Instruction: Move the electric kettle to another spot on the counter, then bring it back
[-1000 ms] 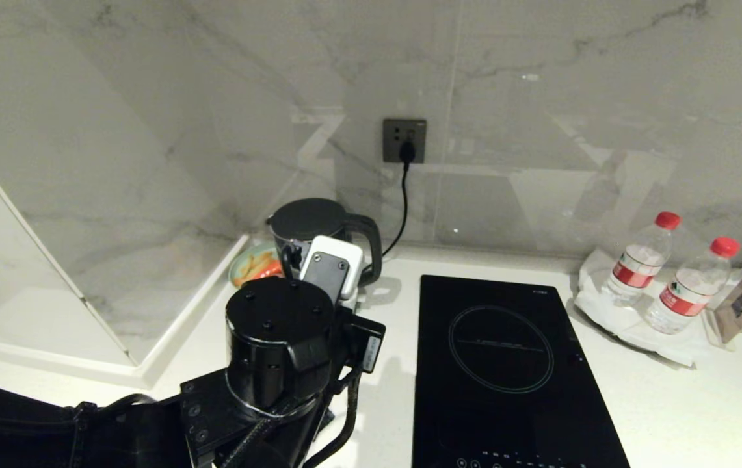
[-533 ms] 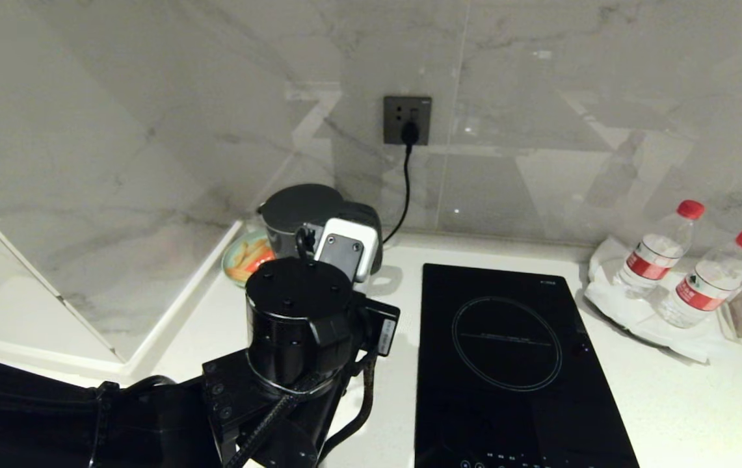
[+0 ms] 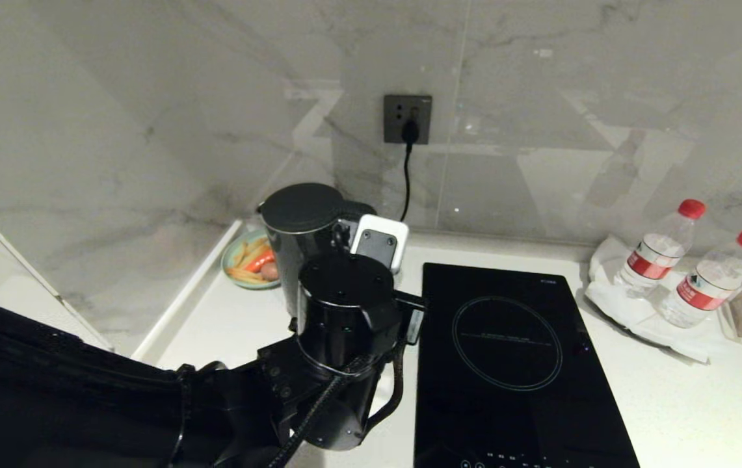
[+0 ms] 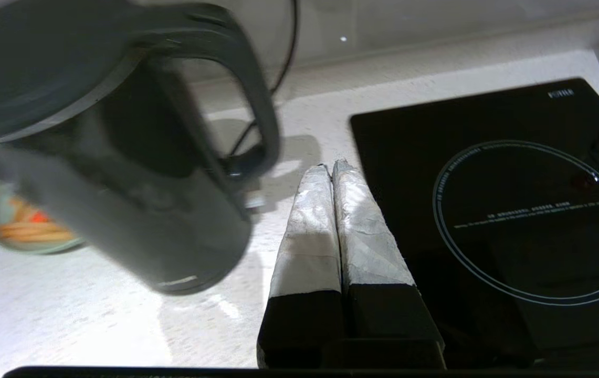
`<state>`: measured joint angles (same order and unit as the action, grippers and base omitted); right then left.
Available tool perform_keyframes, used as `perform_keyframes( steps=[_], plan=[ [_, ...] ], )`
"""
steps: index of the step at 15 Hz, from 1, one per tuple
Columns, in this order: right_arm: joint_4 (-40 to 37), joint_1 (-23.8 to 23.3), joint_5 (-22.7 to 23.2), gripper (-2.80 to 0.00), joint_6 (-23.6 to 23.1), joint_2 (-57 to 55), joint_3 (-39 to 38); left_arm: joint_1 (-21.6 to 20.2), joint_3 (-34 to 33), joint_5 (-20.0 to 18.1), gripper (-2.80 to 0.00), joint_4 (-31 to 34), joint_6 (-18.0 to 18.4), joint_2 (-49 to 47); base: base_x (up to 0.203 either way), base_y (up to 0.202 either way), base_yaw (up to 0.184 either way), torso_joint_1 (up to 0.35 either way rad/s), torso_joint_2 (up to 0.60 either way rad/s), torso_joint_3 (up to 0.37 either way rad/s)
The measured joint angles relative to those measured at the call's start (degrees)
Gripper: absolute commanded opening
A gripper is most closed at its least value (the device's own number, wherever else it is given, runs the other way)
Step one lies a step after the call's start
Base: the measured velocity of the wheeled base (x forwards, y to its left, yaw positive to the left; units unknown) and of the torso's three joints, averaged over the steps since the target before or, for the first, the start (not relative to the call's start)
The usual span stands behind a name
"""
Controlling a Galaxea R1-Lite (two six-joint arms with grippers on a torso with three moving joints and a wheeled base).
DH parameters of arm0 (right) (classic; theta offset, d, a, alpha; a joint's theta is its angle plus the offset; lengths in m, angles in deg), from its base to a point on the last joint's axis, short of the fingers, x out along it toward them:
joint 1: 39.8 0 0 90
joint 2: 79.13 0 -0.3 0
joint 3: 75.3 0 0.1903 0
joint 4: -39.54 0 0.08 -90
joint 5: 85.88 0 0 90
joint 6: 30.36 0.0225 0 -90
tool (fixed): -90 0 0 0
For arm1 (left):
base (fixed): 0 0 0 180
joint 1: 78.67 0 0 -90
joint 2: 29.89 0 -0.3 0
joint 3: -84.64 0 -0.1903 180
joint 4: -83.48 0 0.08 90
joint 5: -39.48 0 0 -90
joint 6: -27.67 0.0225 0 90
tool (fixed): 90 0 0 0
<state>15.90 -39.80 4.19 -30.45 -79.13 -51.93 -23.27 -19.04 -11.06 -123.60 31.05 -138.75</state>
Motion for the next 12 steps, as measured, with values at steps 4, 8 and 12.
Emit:
perform_keyframes(
  steps=[4, 8, 12],
  plan=[
    [0.00, 0.00, 0.00, -2.80, 0.02, 0.00, 0.00, -0.06, 5.46, -0.42, -2.80, -0.02, -0.05, -7.57, 0.000, 0.000, 0.000, 0.000, 0.00, 0.000],
    [0.01, 0.00, 0.00, -2.80, 0.00, 0.00, 0.00, -3.04, 10.89, -1.50, -2.80, -0.11, -0.11, -14.94, 0.000, 0.000, 0.000, 0.000, 0.00, 0.000],
    [0.00, 0.00, -0.02, -2.80, 0.00, 0.00, 0.00, -5.01, 13.34, -3.03, -2.80, -0.05, -0.21, -20.41, 0.000, 0.000, 0.000, 0.000, 0.00, 0.000]
  ],
)
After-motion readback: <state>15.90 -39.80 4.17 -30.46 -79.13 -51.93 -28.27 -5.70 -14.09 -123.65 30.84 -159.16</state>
